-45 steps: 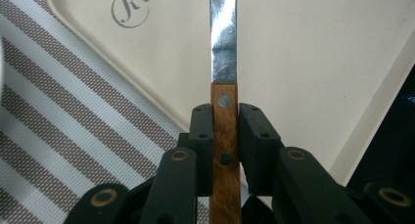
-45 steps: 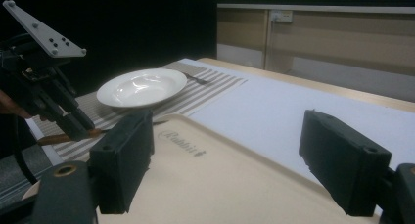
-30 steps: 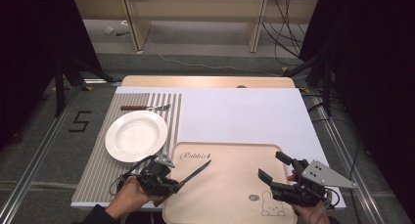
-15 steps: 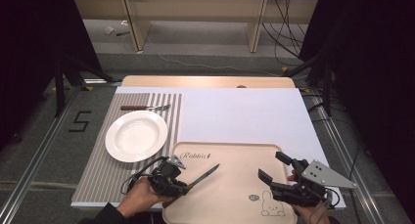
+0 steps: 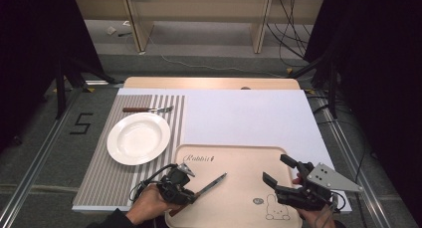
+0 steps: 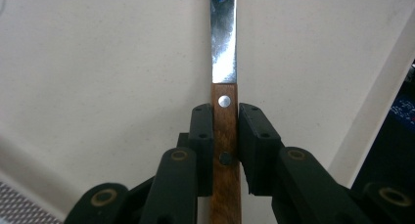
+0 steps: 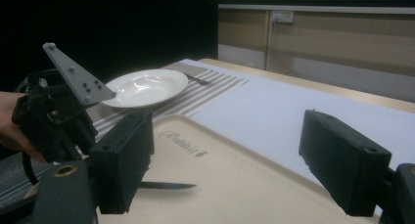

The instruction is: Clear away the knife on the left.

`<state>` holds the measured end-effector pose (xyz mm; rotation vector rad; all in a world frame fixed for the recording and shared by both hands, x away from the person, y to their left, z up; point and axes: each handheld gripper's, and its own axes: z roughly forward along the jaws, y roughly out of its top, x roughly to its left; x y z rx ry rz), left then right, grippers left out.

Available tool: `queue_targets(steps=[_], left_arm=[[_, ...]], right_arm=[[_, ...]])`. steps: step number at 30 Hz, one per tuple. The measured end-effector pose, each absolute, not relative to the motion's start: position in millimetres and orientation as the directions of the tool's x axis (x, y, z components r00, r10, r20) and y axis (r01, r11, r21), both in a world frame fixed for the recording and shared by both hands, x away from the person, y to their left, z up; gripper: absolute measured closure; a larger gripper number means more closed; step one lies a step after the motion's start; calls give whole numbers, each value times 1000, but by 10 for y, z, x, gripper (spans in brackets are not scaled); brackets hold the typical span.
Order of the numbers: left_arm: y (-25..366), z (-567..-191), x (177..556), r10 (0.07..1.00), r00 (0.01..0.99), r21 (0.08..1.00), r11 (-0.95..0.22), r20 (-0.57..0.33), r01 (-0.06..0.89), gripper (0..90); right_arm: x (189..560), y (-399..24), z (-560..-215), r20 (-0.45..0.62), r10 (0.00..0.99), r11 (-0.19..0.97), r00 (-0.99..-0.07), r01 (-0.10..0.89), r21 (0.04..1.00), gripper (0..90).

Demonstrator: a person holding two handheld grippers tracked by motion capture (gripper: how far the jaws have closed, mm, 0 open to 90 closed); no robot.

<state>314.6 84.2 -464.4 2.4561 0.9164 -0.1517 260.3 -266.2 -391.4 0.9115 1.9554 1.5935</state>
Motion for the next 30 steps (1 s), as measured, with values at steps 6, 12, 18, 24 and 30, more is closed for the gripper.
queue_targets(steps=[6,12,18,24,30], left_arm=[[831,-4664,3130,583,767,433,-638,-269,637,764],[827,-4657,3097,559,795,463,-654,-236,598,684],[833,-4575,3074,525,826,566,-626,-204,537,467],[817,-4521,3054,517,834,641,-578,-192,505,281],[794,-4494,3044,504,846,669,-570,-173,477,237]], right_arm=[[2603,-2663,-3914,60,733,111,-678,207,972,217],[2602,-2663,-3913,59,732,111,-679,204,973,217],[2602,-2664,-3913,59,732,111,-679,204,973,217],[2600,-2662,-3913,60,732,111,-679,206,972,217],[2601,-2659,-3914,59,731,113,-680,206,972,217]])
